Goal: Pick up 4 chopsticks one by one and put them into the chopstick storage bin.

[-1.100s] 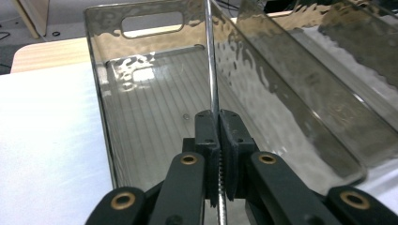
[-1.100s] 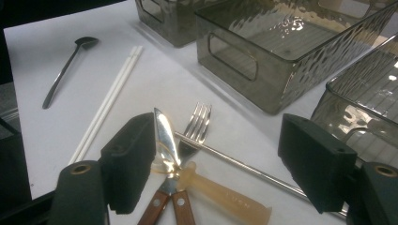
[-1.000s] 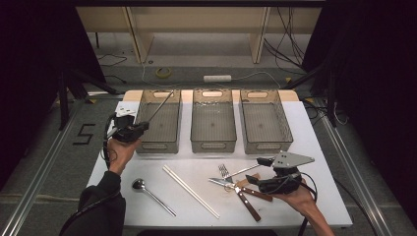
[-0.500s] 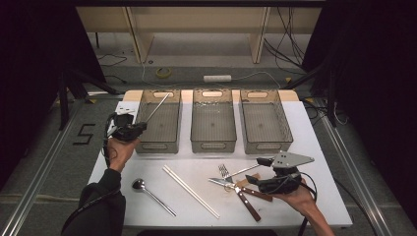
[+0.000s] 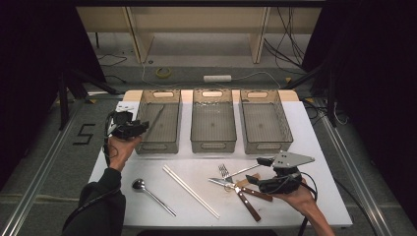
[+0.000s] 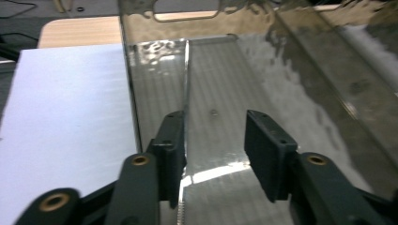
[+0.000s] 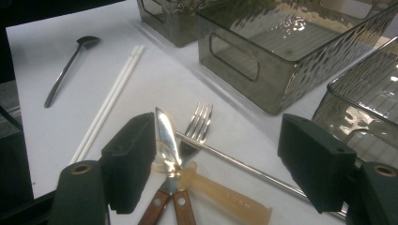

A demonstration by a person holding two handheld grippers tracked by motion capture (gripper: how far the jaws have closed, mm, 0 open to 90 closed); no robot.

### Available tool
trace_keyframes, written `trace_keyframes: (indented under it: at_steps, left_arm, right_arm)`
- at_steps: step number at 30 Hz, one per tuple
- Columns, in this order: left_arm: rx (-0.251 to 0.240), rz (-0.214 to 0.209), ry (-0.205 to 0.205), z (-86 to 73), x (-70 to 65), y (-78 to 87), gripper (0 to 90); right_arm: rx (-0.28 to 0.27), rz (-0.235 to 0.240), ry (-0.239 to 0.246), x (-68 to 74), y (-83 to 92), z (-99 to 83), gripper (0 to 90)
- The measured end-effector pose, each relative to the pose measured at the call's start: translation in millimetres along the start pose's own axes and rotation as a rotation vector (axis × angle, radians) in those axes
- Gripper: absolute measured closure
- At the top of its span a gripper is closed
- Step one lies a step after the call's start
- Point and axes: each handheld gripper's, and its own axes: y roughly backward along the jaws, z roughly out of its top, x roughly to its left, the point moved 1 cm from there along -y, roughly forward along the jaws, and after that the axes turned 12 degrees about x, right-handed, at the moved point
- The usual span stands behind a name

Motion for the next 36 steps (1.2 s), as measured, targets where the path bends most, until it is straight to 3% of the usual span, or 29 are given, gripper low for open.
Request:
trace_keyframes:
  at_steps: [7, 13, 16, 20, 26, 28, 36]
  left_arm:
    - [-0.01, -0.136, -0.008, -8.8, -12.8, 22.9, 35.0]
    - [-0.048, -0.213, -0.075, -28.1, -33.6, 42.4, 26.1]
    - [-0.073, -0.246, -0.119, -38.0, -45.0, 50.4, 23.9]
    - [-0.114, -0.299, -0.155, -51.6, -58.1, 60.5, 21.5]
    - [-0.166, -0.314, -0.24, -73.5, -74.6, 72.3, 19.9]
    - [-0.178, -0.318, -0.25, -79.0, -78.9, 74.2, 19.7]
    - [-0.154, -0.34, -0.295, -92.8, -90.6, 77.8, 18.6]
  right_arm:
    - [0.048, -0.009, 0.06, -4.4, 2.4, 4.7, 29.2]
    - [0.2, -0.001, 0.18, -18.2, -0.2, 20.7, 30.4]
    - [0.298, -0.013, 0.256, -25.1, -7.4, 29.7, 31.5]
    - [0.412, 0.0, 0.32, -35.0, -22.0, 39.0, 34.4]
    - [0.553, 0.022, 0.376, -45.7, -43.9, 45.9, 37.0]
    - [0.588, 0.02, 0.391, -49.2, -50.4, 47.5, 38.8]
    - [0.662, 0.038, 0.434, -51.8, -68.7, 55.4, 47.0]
